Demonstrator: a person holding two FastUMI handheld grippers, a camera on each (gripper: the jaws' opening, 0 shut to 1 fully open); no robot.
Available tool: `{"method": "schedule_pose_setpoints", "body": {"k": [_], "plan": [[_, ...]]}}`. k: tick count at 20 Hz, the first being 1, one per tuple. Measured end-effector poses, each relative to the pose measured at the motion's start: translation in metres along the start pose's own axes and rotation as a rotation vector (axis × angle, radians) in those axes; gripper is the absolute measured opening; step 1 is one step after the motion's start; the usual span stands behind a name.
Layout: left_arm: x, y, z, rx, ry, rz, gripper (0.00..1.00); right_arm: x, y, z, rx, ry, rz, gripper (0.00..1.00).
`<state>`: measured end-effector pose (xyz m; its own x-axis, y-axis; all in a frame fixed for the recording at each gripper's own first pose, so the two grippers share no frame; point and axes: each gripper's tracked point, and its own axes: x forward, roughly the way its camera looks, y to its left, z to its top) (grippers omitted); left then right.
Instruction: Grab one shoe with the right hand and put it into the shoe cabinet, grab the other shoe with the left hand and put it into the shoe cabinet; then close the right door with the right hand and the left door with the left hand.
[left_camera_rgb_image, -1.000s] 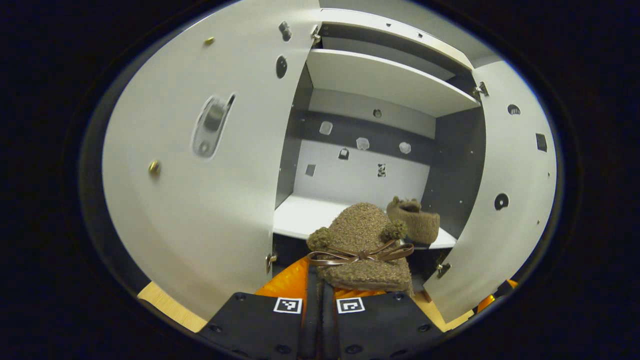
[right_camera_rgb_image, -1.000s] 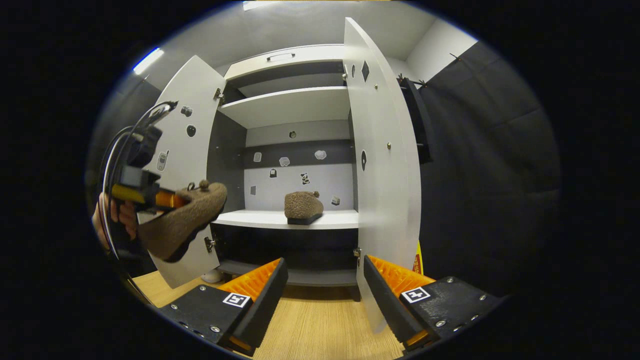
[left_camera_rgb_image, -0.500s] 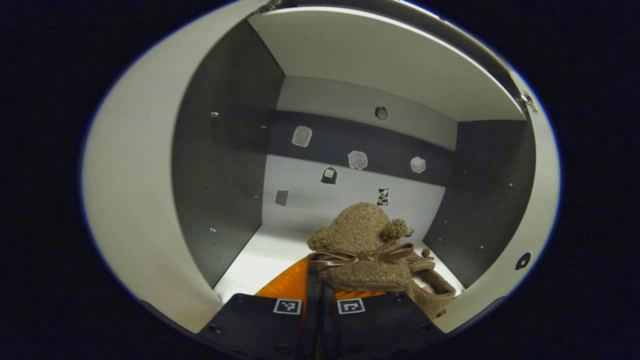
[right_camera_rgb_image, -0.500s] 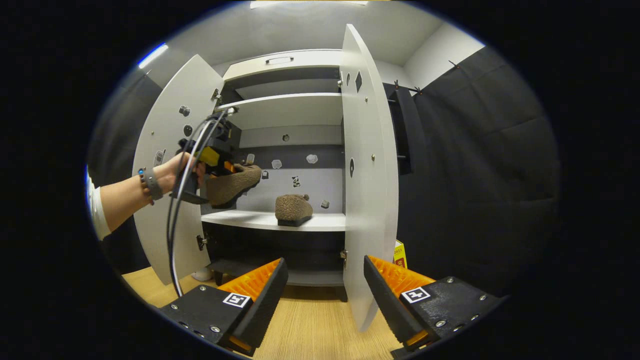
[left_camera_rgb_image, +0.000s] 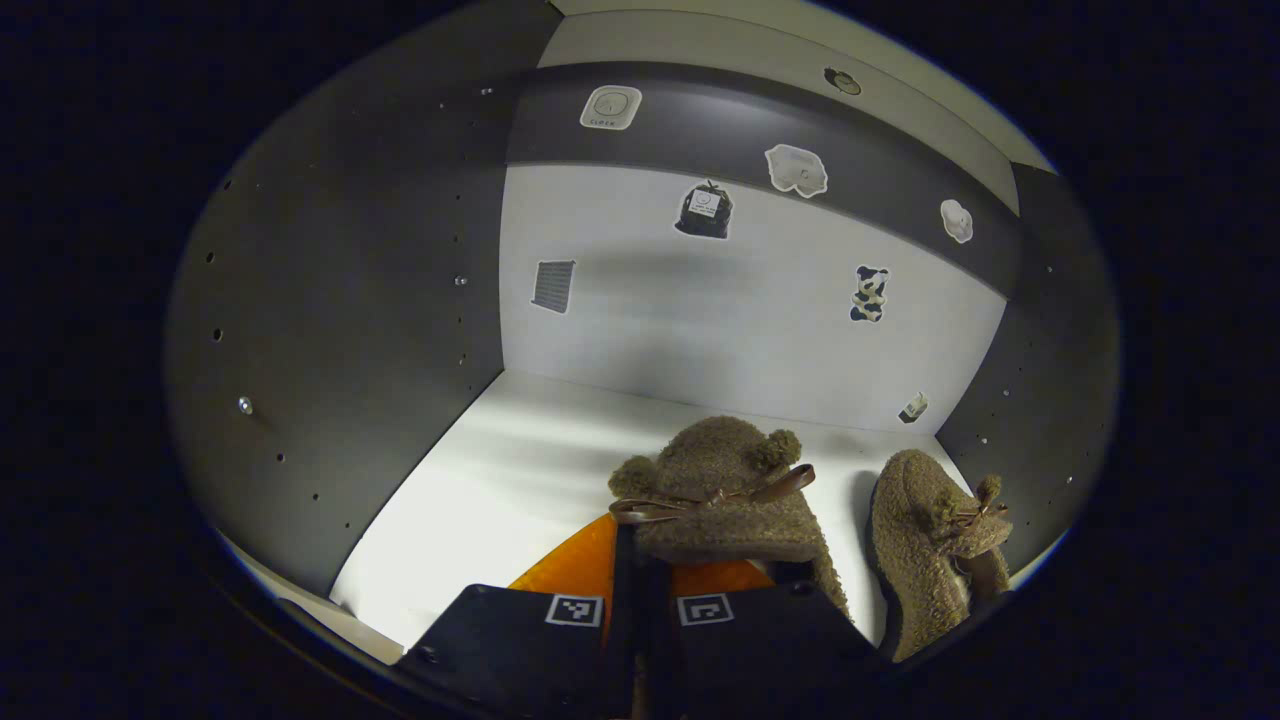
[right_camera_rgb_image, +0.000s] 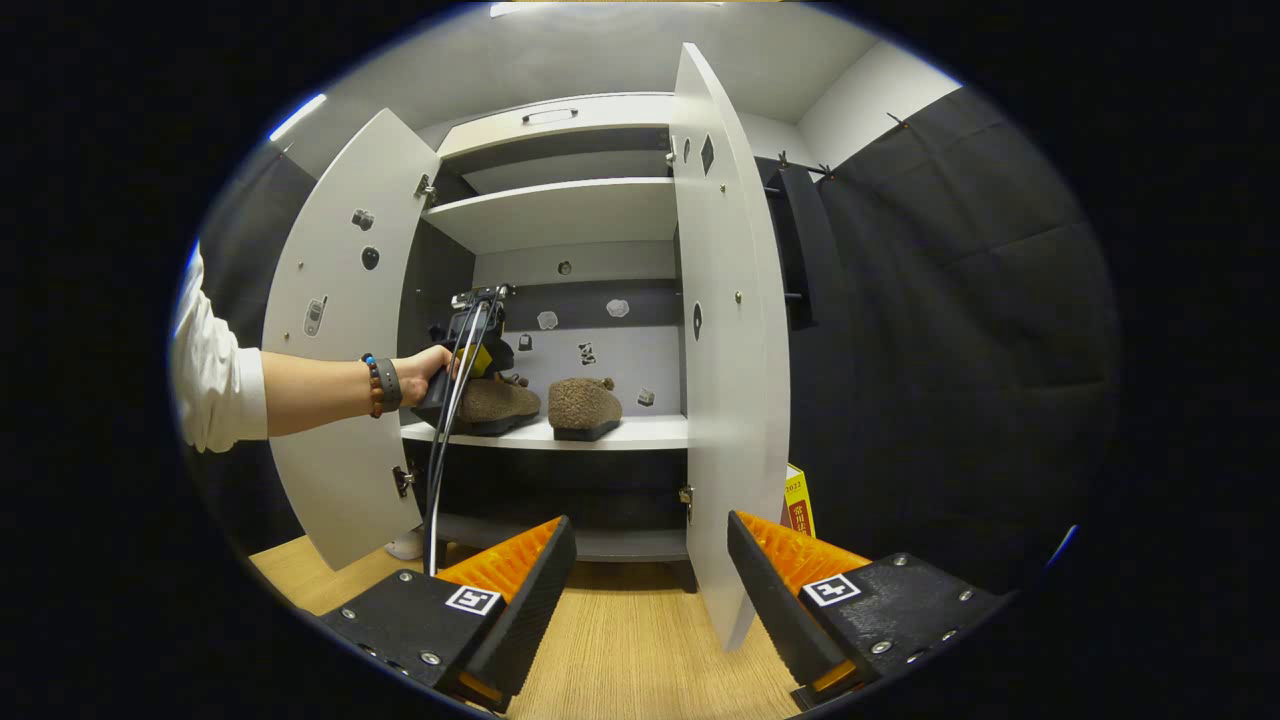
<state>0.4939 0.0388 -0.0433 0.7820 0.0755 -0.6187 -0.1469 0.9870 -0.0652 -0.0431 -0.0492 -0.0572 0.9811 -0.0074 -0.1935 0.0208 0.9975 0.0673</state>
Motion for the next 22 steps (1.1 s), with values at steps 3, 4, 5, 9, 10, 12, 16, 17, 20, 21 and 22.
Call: {"method": "schedule_pose_setpoints", "body": {"k": [3, 4, 5, 9, 10, 12, 16, 17, 20, 21, 22], "plan": [[0.002, -0.004, -0.002, -0.005, 0.008, -0.032, 0.23, 0.004, 0.001, -0.005, 0.009, 0.015, 0.0, 0.94], [0.003, -0.005, -0.003, -0.011, 0.01, -0.044, 0.27, 0.004, 0.002, -0.006, 0.012, 0.017, 0.002, 0.94], [0.002, -0.003, -0.004, -0.017, 0.011, -0.043, 0.3, 0.005, 0.004, -0.006, 0.014, 0.017, 0.008, 0.94], [0.002, 0.004, -0.005, 0.007, 0.02, -0.048, 0.47, 0.004, 0.005, -0.008, 0.009, 0.017, 0.009, 0.94], [0.002, 0.005, -0.004, 0.015, 0.022, -0.054, 0.59, 0.005, 0.004, -0.007, 0.01, 0.017, 0.009, 0.94], [0.001, 0.005, -0.004, 0.02, 0.024, -0.061, 0.62, 0.006, 0.005, -0.007, 0.014, 0.017, 0.012, 0.94], [-0.004, 0.008, -0.003, 0.01, 0.024, -0.063, 0.87, 0.007, 0.005, -0.006, 0.021, 0.009, 0.012, 0.94], [-0.007, 0.009, -0.002, -0.002, 0.02, -0.072, 0.88, 0.007, 0.005, -0.006, 0.021, 0.009, 0.011, 0.94], [-0.024, 0.0, 0.005, -0.024, 0.0, -0.123, 0.96, 0.007, 0.006, -0.005, 0.02, 0.008, 0.014, 0.94], [-0.032, -0.003, 0.009, -0.022, -0.013, -0.137, 0.99, 0.007, 0.008, -0.005, 0.019, 0.007, 0.016, 0.94], [-0.04, -0.005, 0.012, -0.02, -0.022, -0.147, 0.96, 0.007, 0.009, -0.004, 0.017, 0.004, 0.019, 0.94]]}}
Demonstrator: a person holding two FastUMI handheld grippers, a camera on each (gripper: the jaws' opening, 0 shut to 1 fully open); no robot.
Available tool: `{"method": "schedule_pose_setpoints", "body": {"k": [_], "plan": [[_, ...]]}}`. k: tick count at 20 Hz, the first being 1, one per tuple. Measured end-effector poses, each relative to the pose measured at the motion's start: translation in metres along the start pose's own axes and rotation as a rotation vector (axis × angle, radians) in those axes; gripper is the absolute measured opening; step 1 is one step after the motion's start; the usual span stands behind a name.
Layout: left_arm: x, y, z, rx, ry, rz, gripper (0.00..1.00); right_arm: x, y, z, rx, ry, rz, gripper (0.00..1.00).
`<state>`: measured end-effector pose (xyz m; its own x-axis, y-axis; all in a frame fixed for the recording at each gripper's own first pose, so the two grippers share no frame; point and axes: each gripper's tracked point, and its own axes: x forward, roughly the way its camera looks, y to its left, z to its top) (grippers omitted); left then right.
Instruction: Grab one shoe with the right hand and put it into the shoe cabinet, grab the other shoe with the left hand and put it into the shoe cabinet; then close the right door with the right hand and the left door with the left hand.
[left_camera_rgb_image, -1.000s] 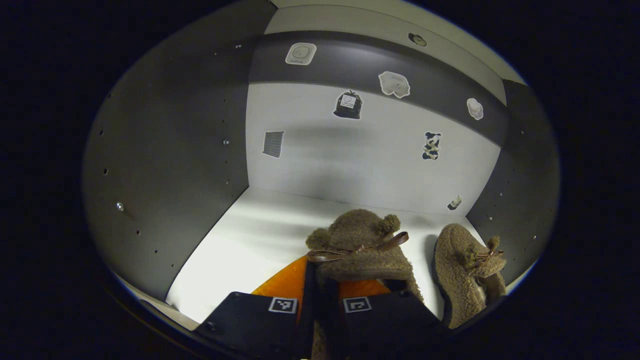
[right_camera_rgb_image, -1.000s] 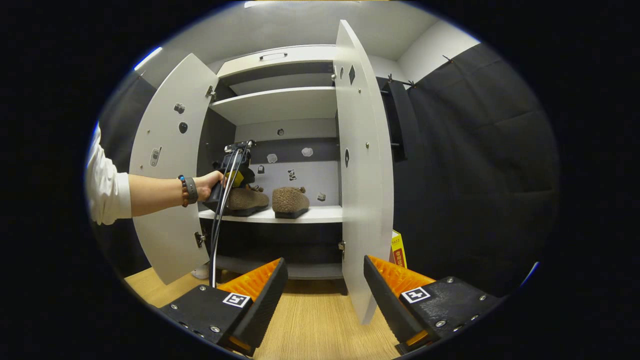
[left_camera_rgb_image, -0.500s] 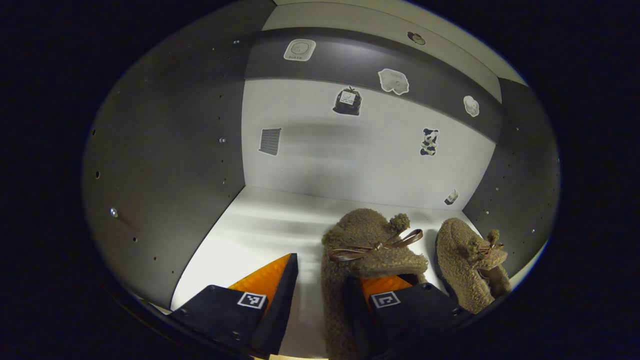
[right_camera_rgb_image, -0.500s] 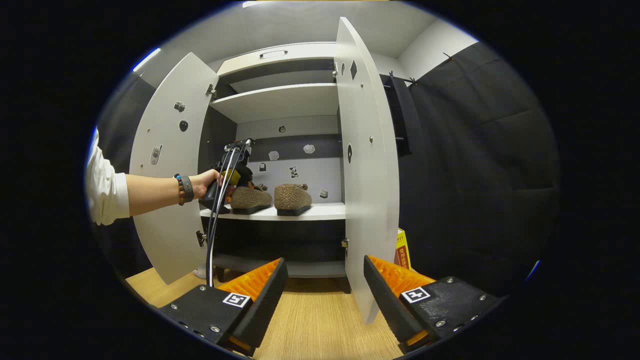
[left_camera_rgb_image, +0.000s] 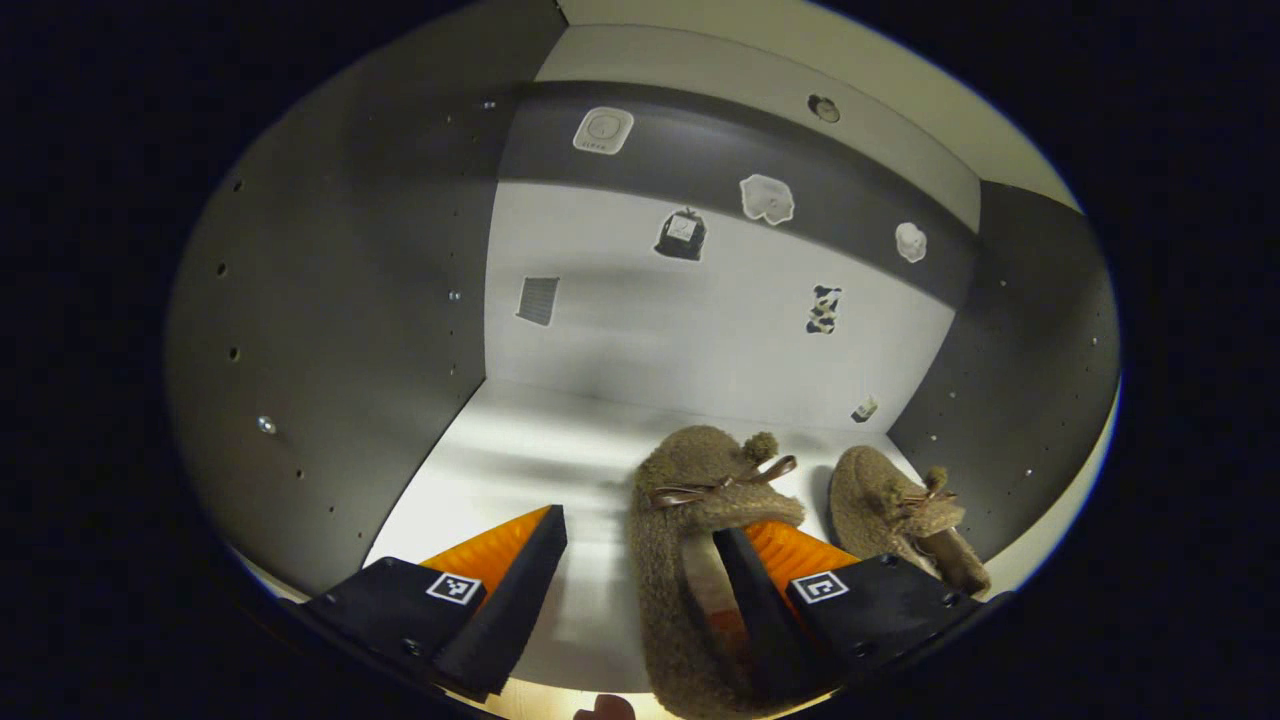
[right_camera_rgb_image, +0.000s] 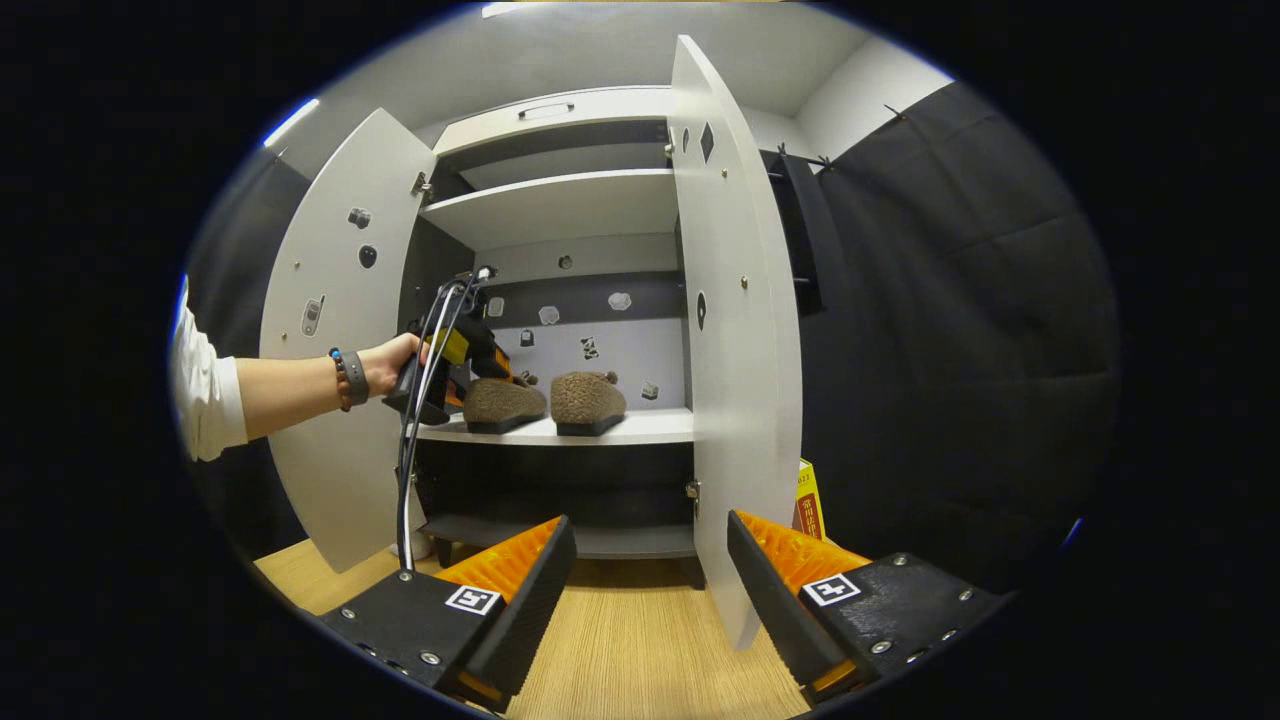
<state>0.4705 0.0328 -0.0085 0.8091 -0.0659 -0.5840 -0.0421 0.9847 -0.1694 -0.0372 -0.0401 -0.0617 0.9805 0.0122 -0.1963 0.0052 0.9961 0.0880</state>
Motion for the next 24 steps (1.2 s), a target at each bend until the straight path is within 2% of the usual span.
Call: {"method": "schedule_pose_setpoints", "body": {"k": [3, 5, 7, 10, 12, 14, 15, 19, 20, 21, 24], "plan": [[-0.028, -0.018, 0.013, 0.016, -0.055, -0.065, 0.99, 0.001, 0.005, 0.001, 0.004, -0.003, 0.012, 0.94], [-0.055, -0.027, 0.032, 0.033, -0.126, -0.093, 0.96, 0.002, 0.009, -0.001, 0.012, 0.004, 0.025, 0.94], [-0.088, -0.038, 0.051, 0.07, -0.203, -0.117, 0.94, 0.003, 0.012, -0.002, 0.009, 0.008, 0.035, 0.94], [-0.138, -0.054, 0.066, 0.117, -0.304, -0.152, 0.99, 0.006, 0.017, -0.001, 0.01, 0.008, 0.055, 0.94], [-0.181, -0.063, 0.068, 0.137, -0.362, -0.17, 0.99, 0.008, 0.021, 0.0, 0.017, 0.008, 0.069, 0.94], [-0.205, -0.064, 0.061, 0.176, -0.427, -0.165, 0.99, 0.01, 0.024, 0.003, 0.026, 0.003, 0.082, 0.94], [-0.22, -0.065, 0.054, 0.194, -0.452, -0.161, 0.96, 0.011, 0.026, 0.004, 0.032, 0.001, 0.09, 0.94], [-0.261, -0.063, 0.003, 0.188, -0.461, -0.173, 0.94, 0.011, 0.032, 0.016, 0.034, -0.021, 0.119, 0.94], [-0.267, -0.057, -0.009, 0.193, -0.463, -0.161, 0.99, 0.012, 0.031, 0.019, 0.025, -0.027, 0.118, 0.94], [-0.271, -0.052, -0.019, 0.198, -0.472, -0.145, 0.96, 0.013, 0.031, 0.021, 0.018, -0.033, 0.117, 0.94], [-0.288, -0.032, -0.049, 0.192, -0.514, -0.091, 0.99, 0.014, 0.031, 0.023, 0.014, -0.038, 0.117, 0.94]]}}
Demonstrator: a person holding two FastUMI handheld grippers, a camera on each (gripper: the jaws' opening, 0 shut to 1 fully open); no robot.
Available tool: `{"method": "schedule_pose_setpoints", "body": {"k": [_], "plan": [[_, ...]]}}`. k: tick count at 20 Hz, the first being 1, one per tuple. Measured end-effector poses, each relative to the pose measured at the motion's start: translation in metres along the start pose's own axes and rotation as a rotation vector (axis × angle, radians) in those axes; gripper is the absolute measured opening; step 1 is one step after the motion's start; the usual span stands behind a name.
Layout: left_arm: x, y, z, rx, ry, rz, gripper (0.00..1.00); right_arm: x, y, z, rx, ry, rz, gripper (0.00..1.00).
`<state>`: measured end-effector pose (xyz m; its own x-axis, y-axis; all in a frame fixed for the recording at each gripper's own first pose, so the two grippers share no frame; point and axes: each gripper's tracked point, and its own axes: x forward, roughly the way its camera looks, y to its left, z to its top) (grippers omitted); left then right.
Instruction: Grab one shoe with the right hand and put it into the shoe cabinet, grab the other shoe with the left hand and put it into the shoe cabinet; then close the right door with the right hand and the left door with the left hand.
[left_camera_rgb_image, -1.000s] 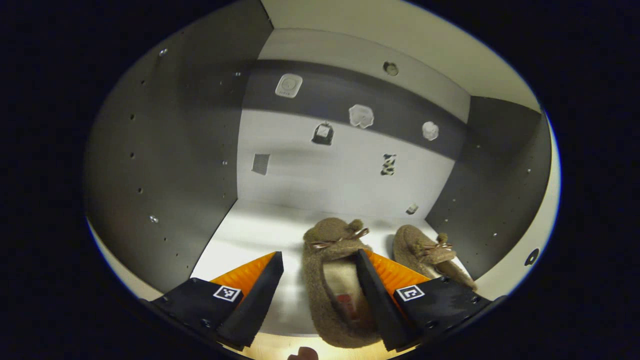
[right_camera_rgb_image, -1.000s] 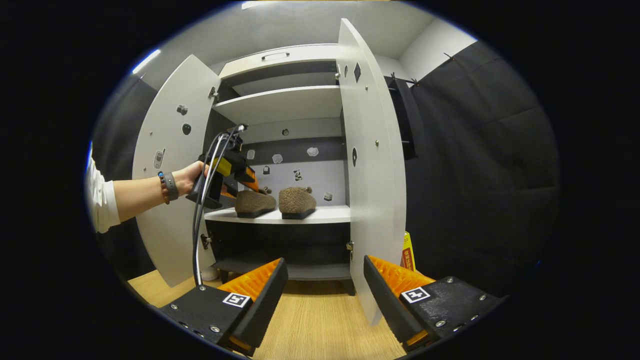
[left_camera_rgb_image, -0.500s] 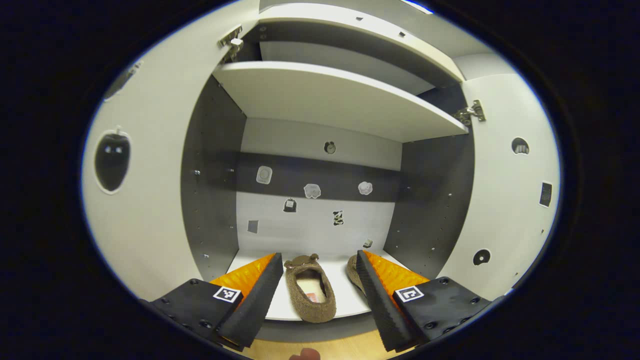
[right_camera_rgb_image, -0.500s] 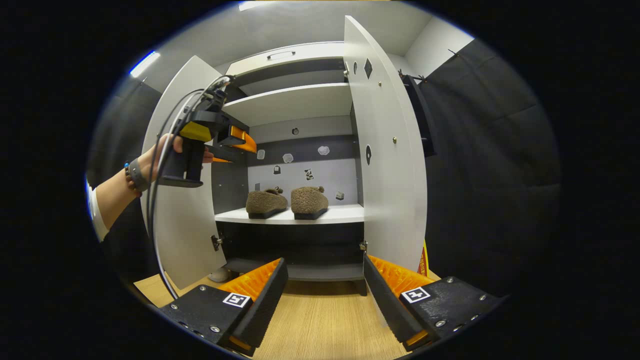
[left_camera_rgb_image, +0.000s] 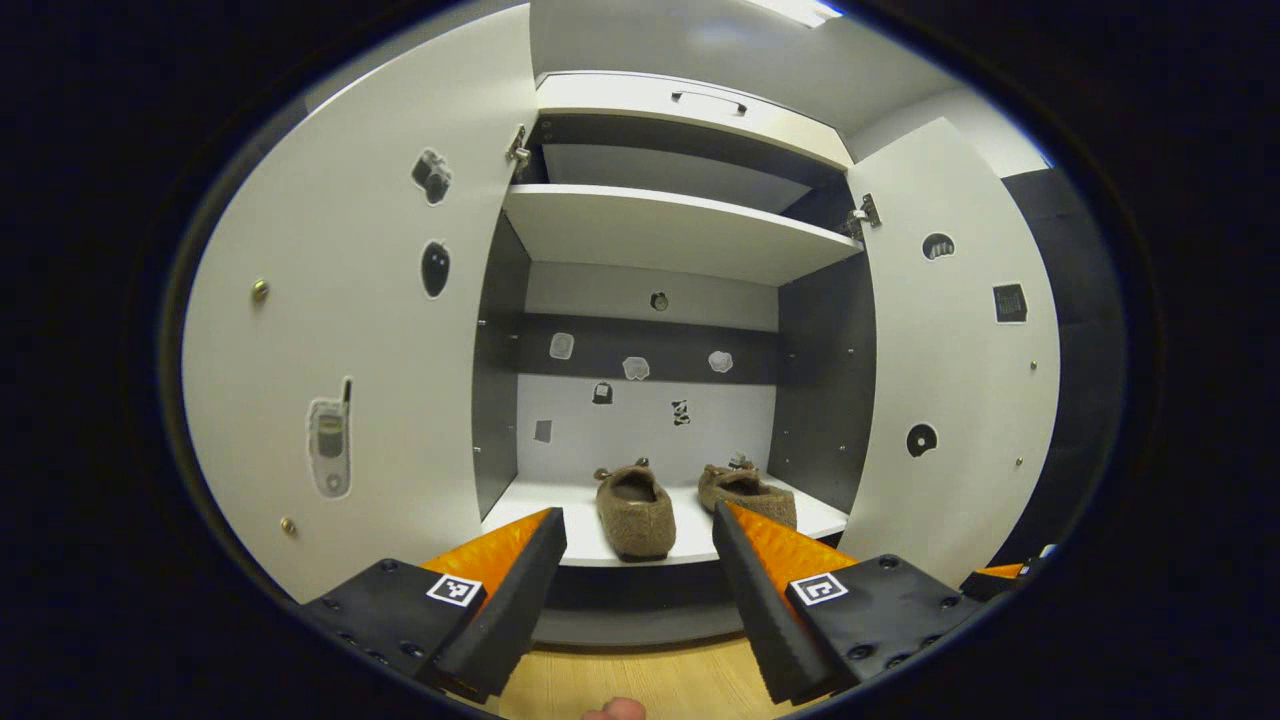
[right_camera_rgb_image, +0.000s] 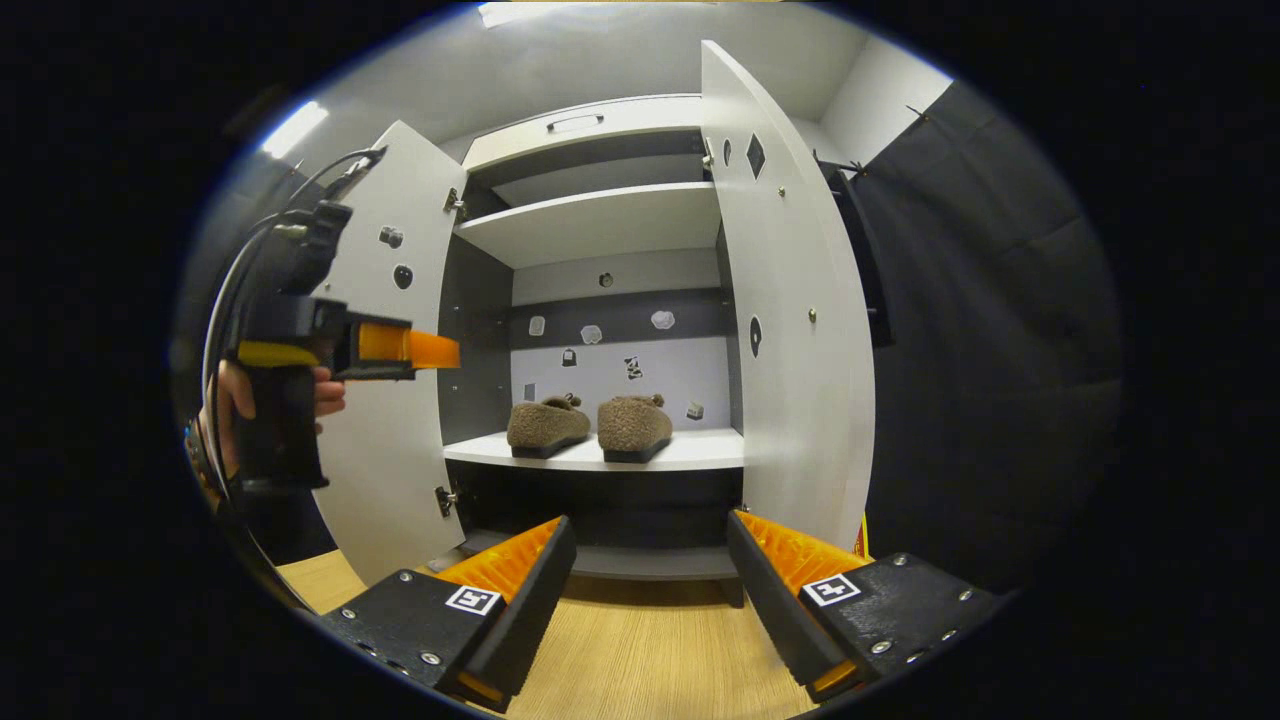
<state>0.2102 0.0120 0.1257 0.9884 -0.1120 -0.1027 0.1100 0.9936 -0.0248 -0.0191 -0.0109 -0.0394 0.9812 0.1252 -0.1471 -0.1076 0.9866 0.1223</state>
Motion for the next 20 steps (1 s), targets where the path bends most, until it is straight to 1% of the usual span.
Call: {"method": "schedule_pose_setpoints", "body": {"k": [1, 2, 3, 5, 7, 8, 9, 10, 14, 15, 16, 18, 20], "plan": [[-0.01, 0.004, -0.009, 0.005, -0.003, 0.018, 0.96, 0.0, 0.0, 0.0, 0.003, -0.001, -0.001, 0.94], [-0.019, 0.007, -0.018, 0.006, -0.001, 0.038, 0.99, -0.001, 0.0, 0.001, 0.006, -0.003, -0.002, 0.94], [-0.027, 0.01, -0.028, -0.005, 0.012, 0.061, 0.96, -0.001, 0.0, 0.001, 0.008, -0.003, -0.004, 0.94], [-0.04, 0.012, -0.048, -0.046, 0.032, 0.087, 0.96, 0.0, 0.0, -0.002, 0.006, -0.006, -0.016, 0.94], [-0.052, 0.014, -0.062, -0.078, 0.027, 0.104, 0.96, 0.0, 0.002, -0.001, 0.008, -0.011, -0.02, 0.94], [-0.057, 0.019, -0.067, -0.087, 0.022, 0.121, 0.93, 0.0, 0.004, -0.002, 0.013, -0.01, -0.016, 0.94], [-0.063, 0.022, -0.072, -0.092, 0.018, 0.137, 0.93, 0.0, 0.005, -0.002, 0.017, -0.01, -0.015, 0.94], [-0.068, 0.024, -0.076, -0.09, 0.017, 0.144, 0.96, 0.0, 0.006, -0.002, 0.019, -0.009, -0.014, 0.94], [-0.083, 0.03, -0.075, -0.042, -0.018, 0.159, 0.96, 0.002, 0.009, -0.002, 0.013, -0.009, -0.001, 0.94], [-0.086, 0.029, -0.074, -0.046, -0.024, 0.158, 0.96, 0.003, 0.009, 0.002, 0.007, -0.016, 0.002, 0.94], [-0.087, 0.027, -0.074, -0.051, -0.025, 0.155, 0.99, 0.003, 0.007, 0.01, 0.003, -0.026, 0.002, 0.94], [-0.089, 0.029, -0.074, -0.048, -0.033, 0.163, 0.96, 0.001, 0.0, 0.03, -0.008, -0.053, 0.003, 0.94], [-0.09, 0.027, -0.077, -0.04, -0.033, 0.16, 0.96, -0.006, -0.015, 0.051, -0.023, -0.075, -0.013, 0.94]]}}
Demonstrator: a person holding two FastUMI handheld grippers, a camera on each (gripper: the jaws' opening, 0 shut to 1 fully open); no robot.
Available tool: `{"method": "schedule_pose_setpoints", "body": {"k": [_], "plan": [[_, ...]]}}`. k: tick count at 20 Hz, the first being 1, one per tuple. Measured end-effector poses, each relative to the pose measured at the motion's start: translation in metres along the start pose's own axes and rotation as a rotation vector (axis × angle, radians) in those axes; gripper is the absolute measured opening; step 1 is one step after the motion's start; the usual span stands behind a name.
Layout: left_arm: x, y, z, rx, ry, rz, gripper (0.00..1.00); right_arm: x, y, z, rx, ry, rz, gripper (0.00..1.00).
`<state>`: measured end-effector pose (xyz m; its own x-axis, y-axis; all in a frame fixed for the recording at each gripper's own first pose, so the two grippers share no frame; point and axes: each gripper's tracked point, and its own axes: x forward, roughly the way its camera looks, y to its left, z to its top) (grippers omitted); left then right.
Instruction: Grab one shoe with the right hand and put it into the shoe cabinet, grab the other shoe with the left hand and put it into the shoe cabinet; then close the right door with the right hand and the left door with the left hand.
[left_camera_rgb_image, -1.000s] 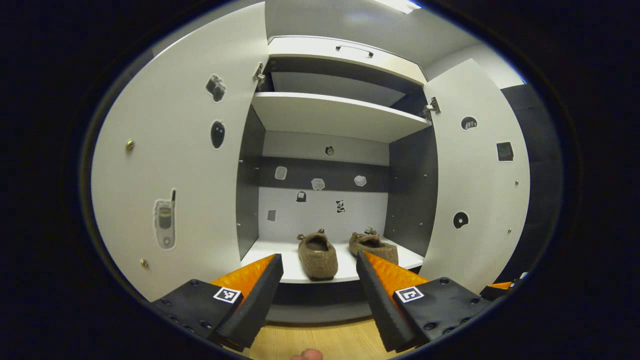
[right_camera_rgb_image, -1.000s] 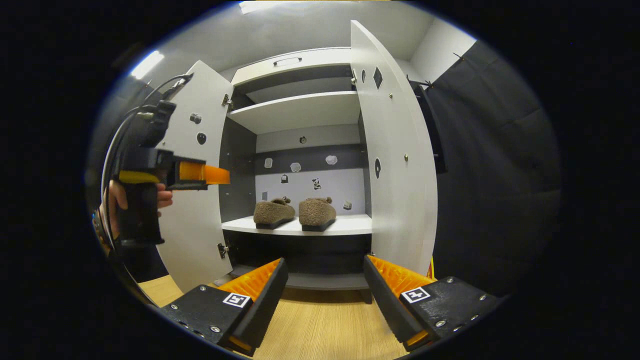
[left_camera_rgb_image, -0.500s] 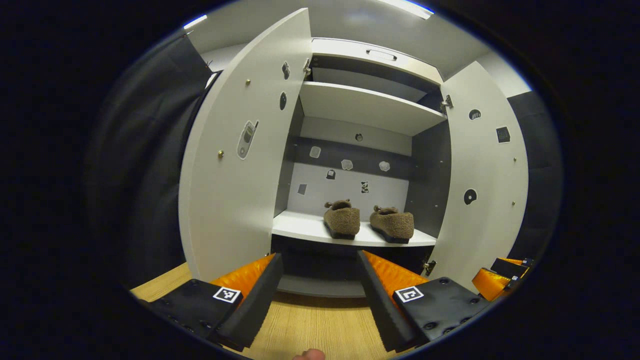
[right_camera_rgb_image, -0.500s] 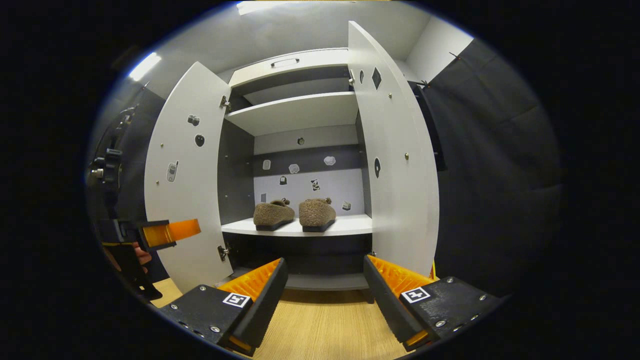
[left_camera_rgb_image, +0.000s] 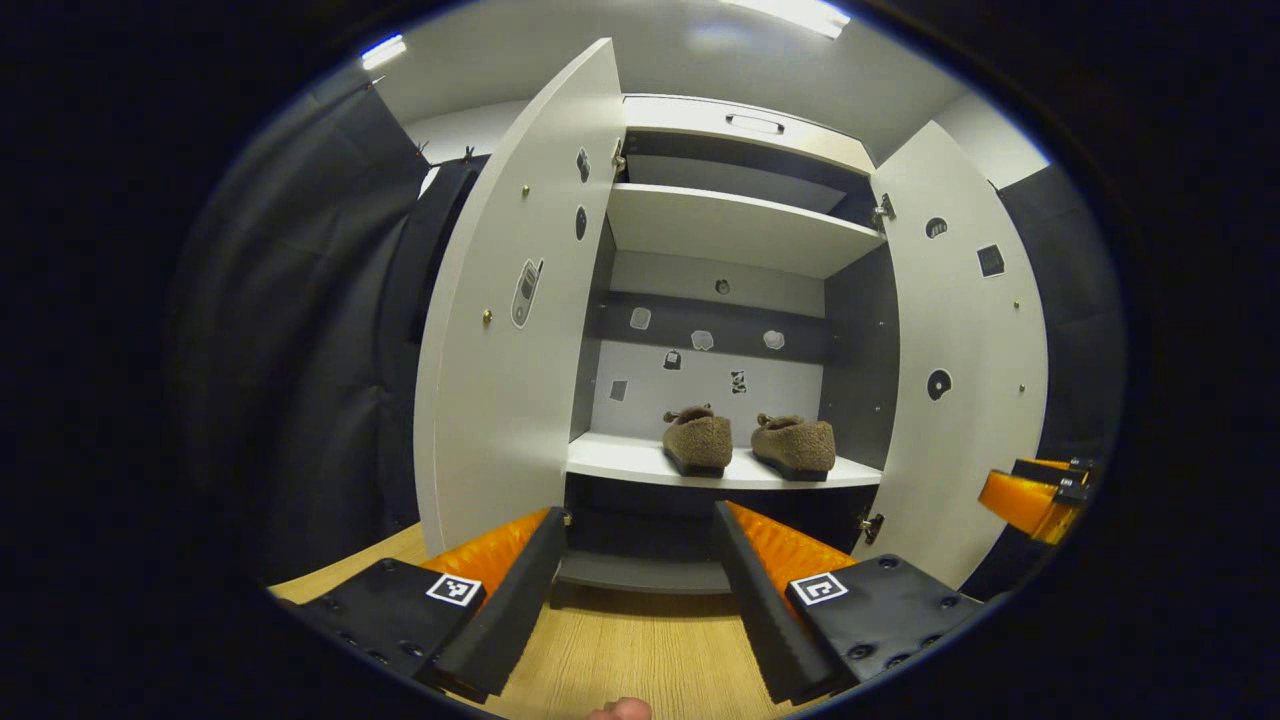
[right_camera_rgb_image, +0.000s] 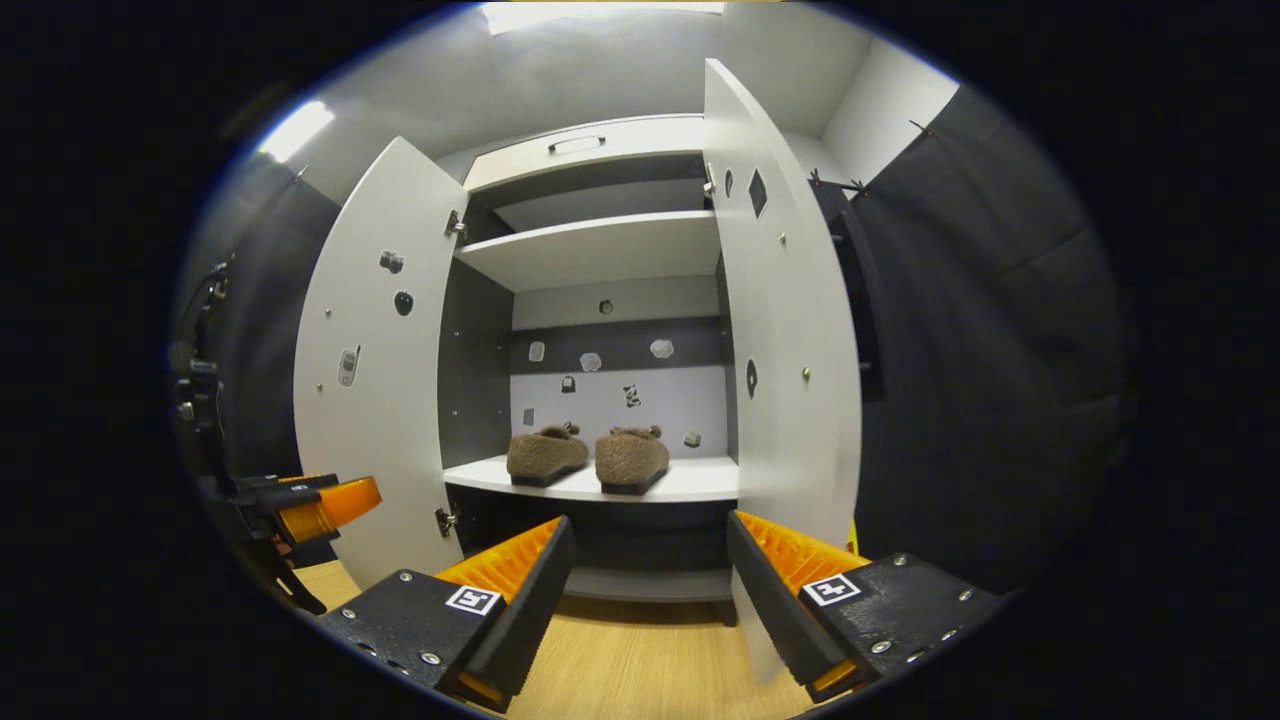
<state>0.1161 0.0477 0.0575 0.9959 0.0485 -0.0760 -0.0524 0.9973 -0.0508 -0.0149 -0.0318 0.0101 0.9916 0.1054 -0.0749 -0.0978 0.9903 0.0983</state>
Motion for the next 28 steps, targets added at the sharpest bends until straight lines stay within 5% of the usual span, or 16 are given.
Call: {"method": "schedule_pose_setpoints", "body": {"k": [13, 28], "plan": [[-0.008, -0.001, -0.015, 0.011, 0.029, 0.0, 0.96, -0.023, -0.188, 0.133, -0.144, -0.119, -0.397, 0.94], [-0.003, 0.011, -0.009, -0.032, 0.008, 0.012, 0.96, 0.036, -0.192, 0.154, -0.13, -0.157, -0.358, 0.94]]}}
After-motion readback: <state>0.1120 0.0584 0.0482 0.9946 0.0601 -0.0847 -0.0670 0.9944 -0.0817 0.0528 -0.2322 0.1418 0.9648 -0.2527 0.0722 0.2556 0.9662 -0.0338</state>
